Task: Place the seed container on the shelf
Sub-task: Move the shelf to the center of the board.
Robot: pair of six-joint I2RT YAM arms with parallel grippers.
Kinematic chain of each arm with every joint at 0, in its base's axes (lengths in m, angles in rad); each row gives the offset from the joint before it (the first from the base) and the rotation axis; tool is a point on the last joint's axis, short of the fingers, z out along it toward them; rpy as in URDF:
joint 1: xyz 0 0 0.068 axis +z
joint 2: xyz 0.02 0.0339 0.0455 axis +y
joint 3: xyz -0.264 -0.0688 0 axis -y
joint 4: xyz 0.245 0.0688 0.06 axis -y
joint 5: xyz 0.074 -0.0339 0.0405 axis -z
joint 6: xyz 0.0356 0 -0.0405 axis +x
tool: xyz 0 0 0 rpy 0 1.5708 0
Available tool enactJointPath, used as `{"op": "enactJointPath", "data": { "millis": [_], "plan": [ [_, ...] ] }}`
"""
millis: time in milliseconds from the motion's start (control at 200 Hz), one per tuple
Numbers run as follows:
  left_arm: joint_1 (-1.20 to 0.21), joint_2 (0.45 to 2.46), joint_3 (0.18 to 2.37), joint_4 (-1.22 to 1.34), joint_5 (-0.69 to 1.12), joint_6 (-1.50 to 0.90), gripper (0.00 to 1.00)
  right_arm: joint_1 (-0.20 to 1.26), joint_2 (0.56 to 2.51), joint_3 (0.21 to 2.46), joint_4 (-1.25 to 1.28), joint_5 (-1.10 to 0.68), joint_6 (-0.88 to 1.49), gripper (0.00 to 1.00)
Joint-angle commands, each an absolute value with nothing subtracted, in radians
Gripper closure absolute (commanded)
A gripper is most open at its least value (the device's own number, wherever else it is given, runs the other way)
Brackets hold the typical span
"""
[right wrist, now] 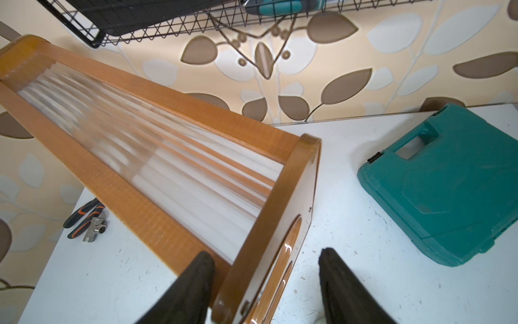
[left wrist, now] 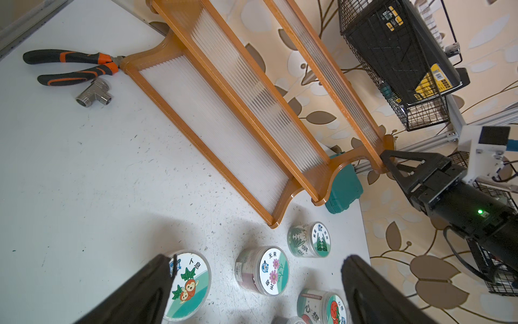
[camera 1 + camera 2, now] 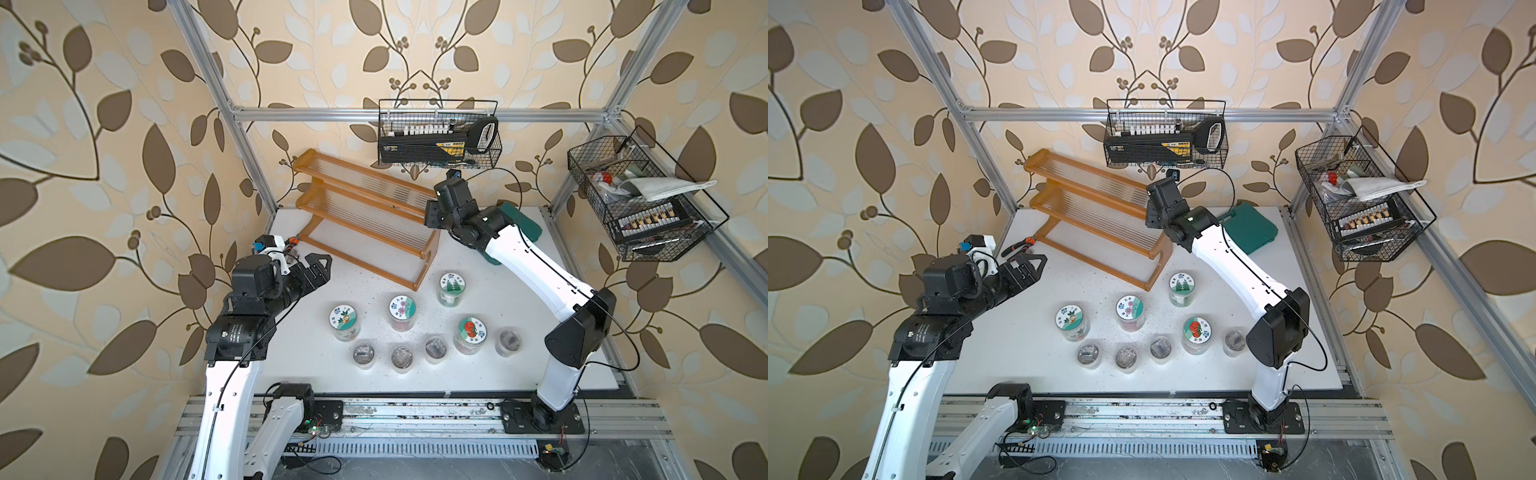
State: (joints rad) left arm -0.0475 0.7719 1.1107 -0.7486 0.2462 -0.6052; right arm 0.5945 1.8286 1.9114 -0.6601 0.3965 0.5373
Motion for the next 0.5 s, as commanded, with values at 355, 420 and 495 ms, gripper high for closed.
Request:
{"op": "enactJointPath", "data": {
  "millis": [355,420,495],
  "plan": [
    [-0.054,0.761,1.118,-0.726,0.267,-0.607,0.02,0.555,1.766,1.834,-0.628,0.376,0.507,0.67],
    [-0.054,0.761,1.118,-0.727,0.269,-0.607,0.02,0.544,1.753,1.820,-0.619,0.365,0.501,0.72],
    [-0.054,0.759,1.119,-0.729,0.269,-0.607,0.02,0.531,1.743,1.813,-0.618,0.355,0.493,0.75]
  ]
}}
